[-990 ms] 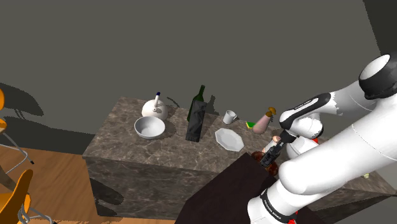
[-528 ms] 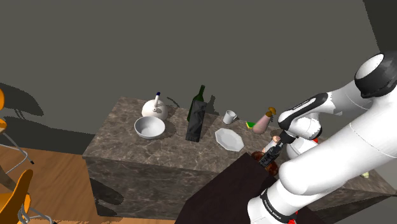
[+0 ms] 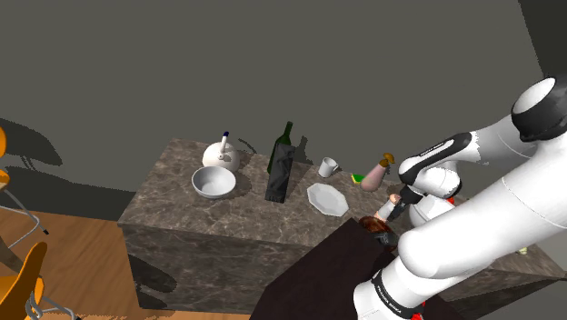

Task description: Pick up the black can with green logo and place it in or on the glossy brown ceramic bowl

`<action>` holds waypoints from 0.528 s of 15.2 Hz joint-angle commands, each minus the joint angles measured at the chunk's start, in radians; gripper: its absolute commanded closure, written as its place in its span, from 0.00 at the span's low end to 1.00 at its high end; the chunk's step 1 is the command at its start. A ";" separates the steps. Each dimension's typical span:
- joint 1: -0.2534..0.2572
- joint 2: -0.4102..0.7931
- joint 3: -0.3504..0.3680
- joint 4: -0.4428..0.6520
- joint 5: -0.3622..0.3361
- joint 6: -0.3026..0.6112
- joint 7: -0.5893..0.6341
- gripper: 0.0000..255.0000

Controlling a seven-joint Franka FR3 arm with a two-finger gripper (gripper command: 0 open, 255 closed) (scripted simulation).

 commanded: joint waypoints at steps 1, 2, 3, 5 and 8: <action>-0.036 -0.085 0.018 0.008 -0.097 -0.081 0.067 0.00; -0.058 -0.134 0.037 0.015 -0.132 -0.132 0.093 0.00; -0.072 -0.170 0.052 0.022 -0.152 -0.172 0.108 0.00; -0.076 -0.169 0.056 0.022 -0.149 -0.172 0.107 0.00; -0.076 -0.169 0.056 0.022 -0.149 -0.172 0.107 0.00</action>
